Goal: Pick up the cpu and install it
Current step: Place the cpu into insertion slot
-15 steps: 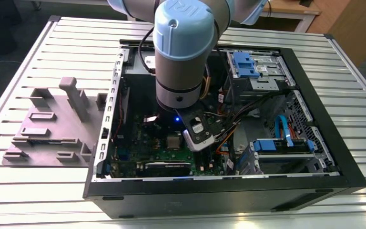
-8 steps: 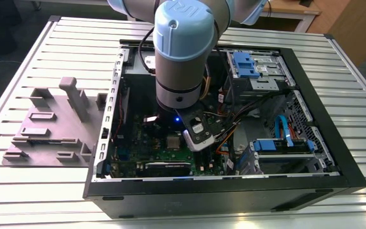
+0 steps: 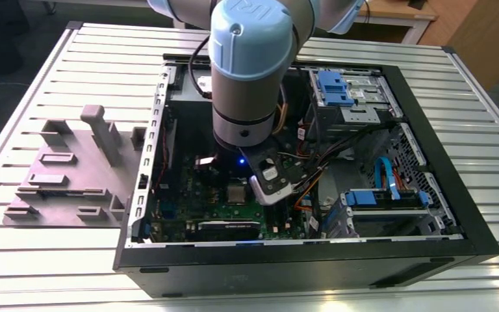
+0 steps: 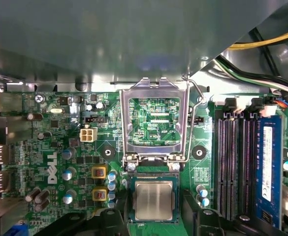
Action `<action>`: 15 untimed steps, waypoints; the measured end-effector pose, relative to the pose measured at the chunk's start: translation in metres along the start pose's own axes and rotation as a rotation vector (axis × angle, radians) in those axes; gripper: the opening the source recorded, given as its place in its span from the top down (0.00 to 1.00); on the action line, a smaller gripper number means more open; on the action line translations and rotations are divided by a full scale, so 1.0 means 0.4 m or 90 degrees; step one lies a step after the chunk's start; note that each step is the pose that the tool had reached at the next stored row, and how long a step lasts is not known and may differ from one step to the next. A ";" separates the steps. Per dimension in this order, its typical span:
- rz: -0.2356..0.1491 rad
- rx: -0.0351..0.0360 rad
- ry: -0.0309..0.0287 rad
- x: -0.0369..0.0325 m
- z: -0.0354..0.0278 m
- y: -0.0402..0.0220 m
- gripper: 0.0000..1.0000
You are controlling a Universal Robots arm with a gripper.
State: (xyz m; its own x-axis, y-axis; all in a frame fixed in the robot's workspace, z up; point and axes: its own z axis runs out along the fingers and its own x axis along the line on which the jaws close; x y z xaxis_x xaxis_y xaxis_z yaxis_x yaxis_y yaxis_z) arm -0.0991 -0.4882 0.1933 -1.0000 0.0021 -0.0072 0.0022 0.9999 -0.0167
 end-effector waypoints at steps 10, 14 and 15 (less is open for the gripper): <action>0.000 0.0000 0.0000 0.000 -0.018 0.000 0.46; 0.000 0.0000 0.0000 0.000 -0.019 0.000 0.54; 0.000 0.0000 0.0000 0.000 -0.019 0.000 0.54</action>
State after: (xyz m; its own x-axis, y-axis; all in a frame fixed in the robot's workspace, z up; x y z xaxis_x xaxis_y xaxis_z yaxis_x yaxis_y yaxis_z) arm -0.0991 -0.4881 0.2009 -1.0000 0.0020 -0.0073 0.0022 0.9999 -0.0167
